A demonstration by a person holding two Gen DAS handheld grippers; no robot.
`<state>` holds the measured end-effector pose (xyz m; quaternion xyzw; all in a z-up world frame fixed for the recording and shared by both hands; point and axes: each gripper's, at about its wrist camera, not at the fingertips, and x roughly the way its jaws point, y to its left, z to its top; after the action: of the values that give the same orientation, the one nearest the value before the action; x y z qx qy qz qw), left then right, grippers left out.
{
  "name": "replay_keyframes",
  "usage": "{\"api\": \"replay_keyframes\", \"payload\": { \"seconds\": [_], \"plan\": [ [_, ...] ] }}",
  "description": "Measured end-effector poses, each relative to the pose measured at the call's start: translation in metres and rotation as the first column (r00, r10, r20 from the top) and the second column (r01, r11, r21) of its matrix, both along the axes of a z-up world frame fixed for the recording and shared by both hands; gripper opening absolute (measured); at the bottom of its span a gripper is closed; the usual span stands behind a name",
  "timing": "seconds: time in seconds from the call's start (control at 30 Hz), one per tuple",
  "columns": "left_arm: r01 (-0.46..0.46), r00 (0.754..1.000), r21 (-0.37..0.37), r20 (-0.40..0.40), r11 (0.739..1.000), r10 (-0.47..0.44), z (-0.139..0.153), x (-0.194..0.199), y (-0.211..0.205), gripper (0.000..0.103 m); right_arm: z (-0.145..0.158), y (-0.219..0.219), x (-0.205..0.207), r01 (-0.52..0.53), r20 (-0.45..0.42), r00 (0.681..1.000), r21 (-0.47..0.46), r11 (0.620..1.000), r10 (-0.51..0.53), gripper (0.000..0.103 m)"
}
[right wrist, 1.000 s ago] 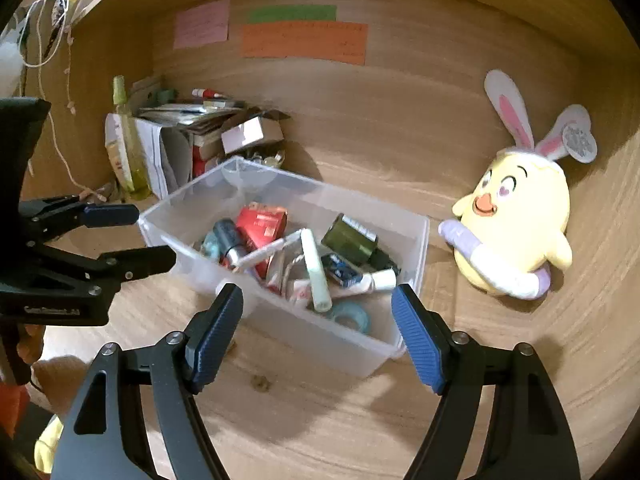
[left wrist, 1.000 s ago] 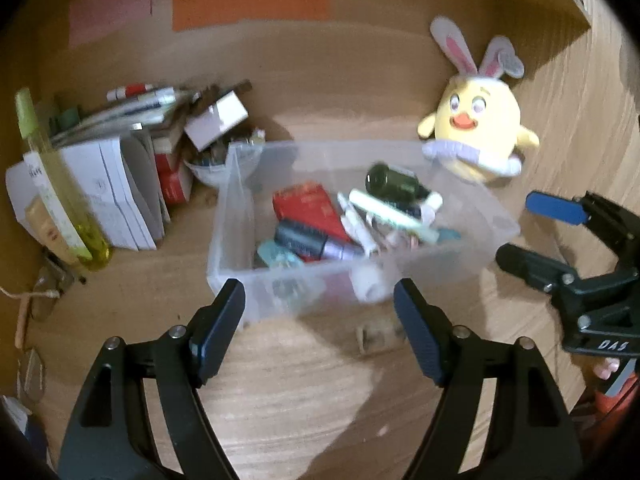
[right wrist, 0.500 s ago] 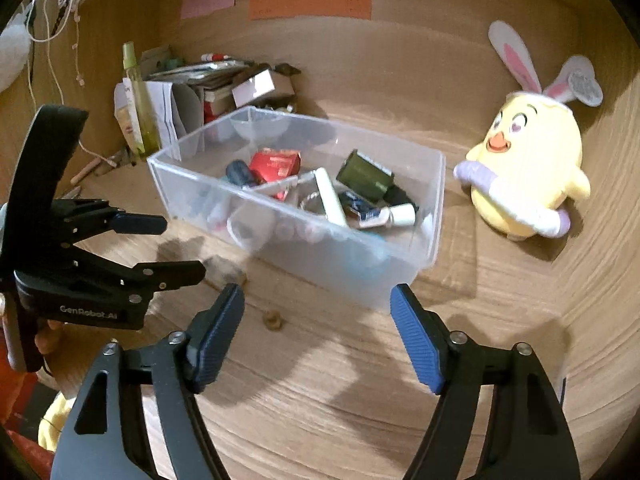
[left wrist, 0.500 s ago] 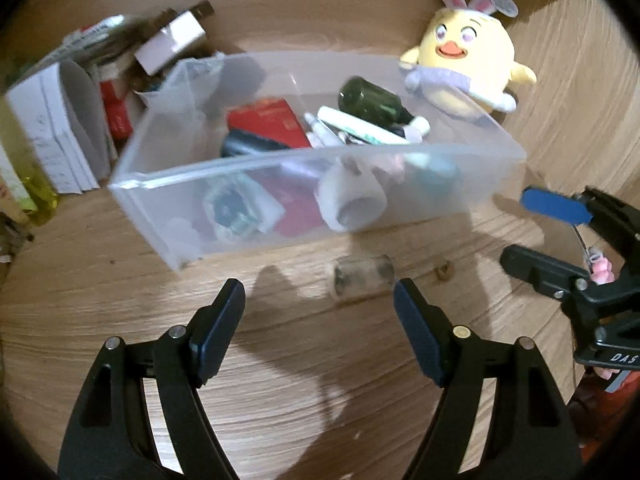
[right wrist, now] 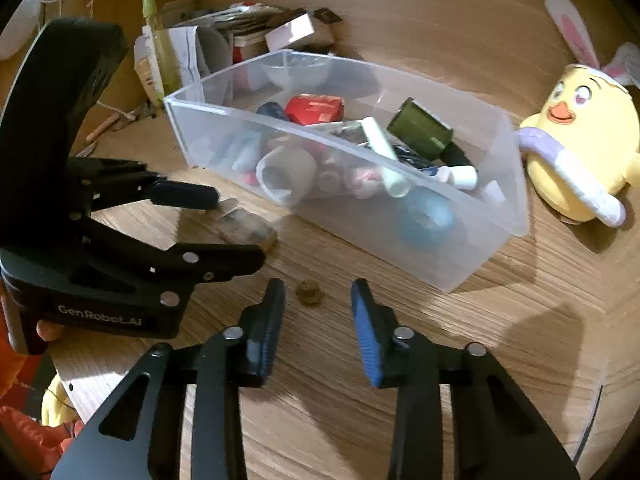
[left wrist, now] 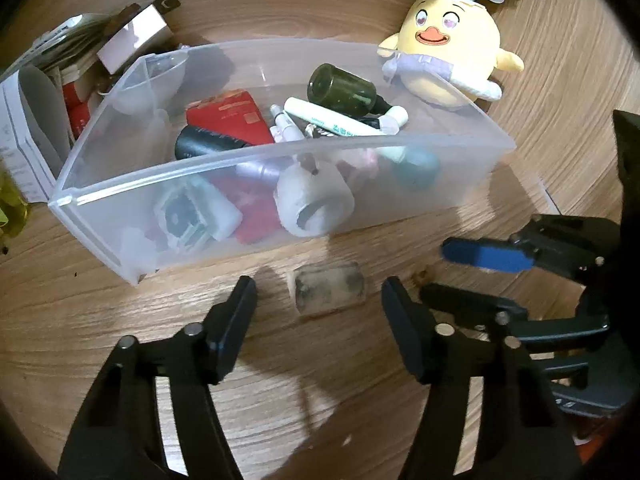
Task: Organize objects
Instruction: 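Withdraw both grippers toward the cork block and brown bead, then grasp the cork block with left gripper while right grasps the brown bead, then carry the cork block and bead into the bin and open both grippers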
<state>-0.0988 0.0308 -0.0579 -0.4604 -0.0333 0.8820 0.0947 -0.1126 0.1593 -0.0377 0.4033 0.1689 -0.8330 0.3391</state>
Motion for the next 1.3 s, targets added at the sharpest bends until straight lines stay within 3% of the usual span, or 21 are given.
{"api": "replay_keyframes", "payload": {
  "seconds": [0.13,0.27,0.63,0.9,1.3],
  "plan": [
    [0.023,1.000,-0.007,-0.012,1.000,-0.024,-0.001,0.000,0.004,0.042,-0.006,-0.004,-0.002,-0.007,0.012,1.000,0.012,1.000,0.007,0.020],
    [0.030,0.999,0.013,-0.014,0.999,-0.030,0.000,0.002,0.002,0.042,-0.007,-0.005,-0.002,-0.010,0.004,1.000,0.012,1.000,0.010,0.012],
    [-0.037,0.998,0.020,-0.056,0.999,0.038,0.008,0.017,-0.007,0.042,0.009,0.004,0.004,0.011,-0.043,0.999,-0.029,1.000,-0.012,0.012],
    [-0.090,0.986,0.005,-0.139,0.996,0.090,0.033,0.032,-0.016,0.042,0.033,0.014,0.007,0.037,-0.084,0.995,-0.090,0.995,-0.045,0.012],
    [-0.144,0.950,0.013,-0.277,0.990,0.142,0.080,0.042,-0.031,0.042,0.070,0.027,0.006,0.078,-0.143,0.984,-0.189,0.979,-0.106,0.012]
  ]
}}
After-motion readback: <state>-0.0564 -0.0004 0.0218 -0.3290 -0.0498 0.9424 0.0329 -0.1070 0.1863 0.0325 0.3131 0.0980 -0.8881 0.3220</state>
